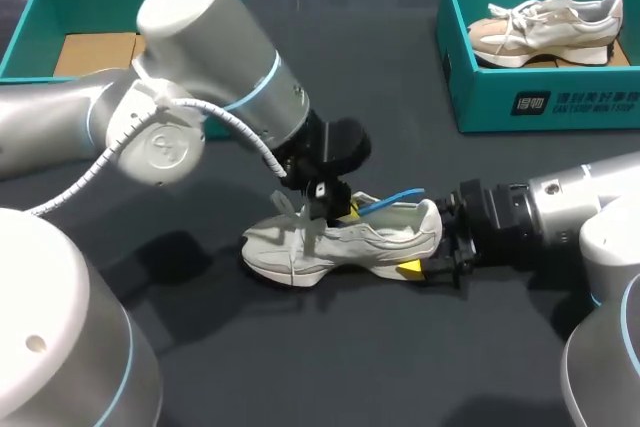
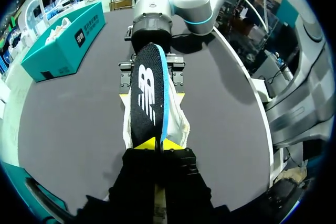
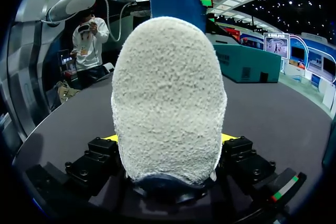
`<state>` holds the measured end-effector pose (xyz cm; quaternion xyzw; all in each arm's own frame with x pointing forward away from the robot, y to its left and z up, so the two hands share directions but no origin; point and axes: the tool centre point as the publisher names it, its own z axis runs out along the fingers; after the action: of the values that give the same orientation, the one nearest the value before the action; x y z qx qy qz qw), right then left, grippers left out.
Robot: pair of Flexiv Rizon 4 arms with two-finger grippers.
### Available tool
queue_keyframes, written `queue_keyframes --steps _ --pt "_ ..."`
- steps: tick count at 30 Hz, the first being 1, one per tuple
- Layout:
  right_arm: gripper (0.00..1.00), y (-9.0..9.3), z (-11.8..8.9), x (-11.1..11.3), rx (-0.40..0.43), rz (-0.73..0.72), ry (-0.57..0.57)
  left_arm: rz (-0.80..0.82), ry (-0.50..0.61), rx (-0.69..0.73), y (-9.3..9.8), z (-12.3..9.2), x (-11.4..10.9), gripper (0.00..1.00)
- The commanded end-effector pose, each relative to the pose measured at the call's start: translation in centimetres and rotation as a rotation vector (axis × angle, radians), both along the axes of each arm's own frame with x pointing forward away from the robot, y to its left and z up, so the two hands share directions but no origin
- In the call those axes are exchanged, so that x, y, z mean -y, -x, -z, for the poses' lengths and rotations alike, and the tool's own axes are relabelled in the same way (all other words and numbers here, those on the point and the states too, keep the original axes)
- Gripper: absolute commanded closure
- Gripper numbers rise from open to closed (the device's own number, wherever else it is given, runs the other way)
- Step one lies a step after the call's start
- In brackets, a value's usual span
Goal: Take the shoe out of the shoebox, open the shoe tongue, remove and reinsert the insole, then place the shoe into the shoebox
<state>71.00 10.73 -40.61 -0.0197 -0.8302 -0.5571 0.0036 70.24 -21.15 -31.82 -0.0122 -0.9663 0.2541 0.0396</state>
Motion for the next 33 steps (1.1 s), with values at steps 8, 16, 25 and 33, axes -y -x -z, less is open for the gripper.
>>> queue_keyframes --steps 8,16,25,33 --pt "1.0 0.2 -0.1 -0.1 0.001 0.002 0.005 -0.027 -0.008 0.06 0.2 -0.8 3.1 1.0" --pt "1.0 0.2 -0.1 -0.1 0.001 0.002 0.005 -0.057 -0.011 0.076 -0.5 -1.3 4.4 1.0" --pt "1.0 0.2 -0.1 -0.1 0.001 0.002 0.005 -0.087 -0.015 0.101 -1.6 -1.3 4.9 1.0" --pt "1.0 0.2 -0.1 -0.1 0.001 0.002 0.005 -0.074 0.014 0.18 -0.4 -1.6 4.4 0.52"
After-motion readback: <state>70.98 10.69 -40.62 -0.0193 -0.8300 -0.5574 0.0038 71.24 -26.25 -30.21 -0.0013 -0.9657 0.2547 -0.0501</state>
